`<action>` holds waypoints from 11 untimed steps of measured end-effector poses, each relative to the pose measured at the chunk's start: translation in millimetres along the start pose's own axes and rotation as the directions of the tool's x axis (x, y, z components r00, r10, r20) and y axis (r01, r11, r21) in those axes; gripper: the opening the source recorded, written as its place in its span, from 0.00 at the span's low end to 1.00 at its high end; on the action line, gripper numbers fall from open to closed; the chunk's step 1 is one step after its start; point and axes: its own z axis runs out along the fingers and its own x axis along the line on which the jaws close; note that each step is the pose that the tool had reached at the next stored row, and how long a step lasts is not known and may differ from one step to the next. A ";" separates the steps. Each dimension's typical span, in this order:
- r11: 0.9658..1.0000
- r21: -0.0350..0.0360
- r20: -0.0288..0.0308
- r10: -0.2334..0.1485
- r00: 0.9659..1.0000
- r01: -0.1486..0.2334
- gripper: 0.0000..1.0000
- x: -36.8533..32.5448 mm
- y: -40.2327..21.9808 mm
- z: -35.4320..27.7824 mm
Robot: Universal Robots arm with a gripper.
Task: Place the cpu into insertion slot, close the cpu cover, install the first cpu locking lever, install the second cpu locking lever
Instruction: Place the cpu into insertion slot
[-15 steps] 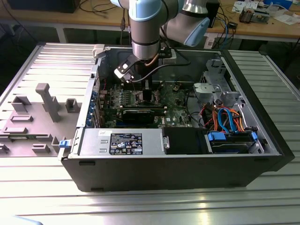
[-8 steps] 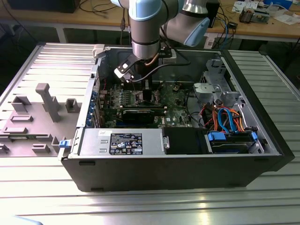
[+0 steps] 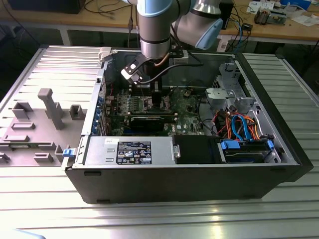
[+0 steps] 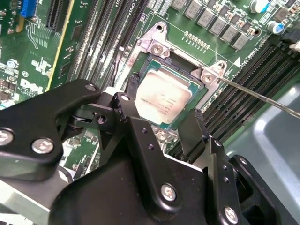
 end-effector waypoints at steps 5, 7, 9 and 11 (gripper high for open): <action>1.000 0.004 0.000 0.000 1.000 0.000 0.47 -0.1 0.4 -3.3; 1.000 0.003 0.000 0.000 1.000 0.000 0.35 -0.1 0.5 -3.3; 1.000 0.003 0.000 0.000 1.000 0.000 0.24 -0.1 0.5 -3.3; 1.000 0.003 0.000 0.000 1.000 0.000 0.11 -0.1 0.5 -3.3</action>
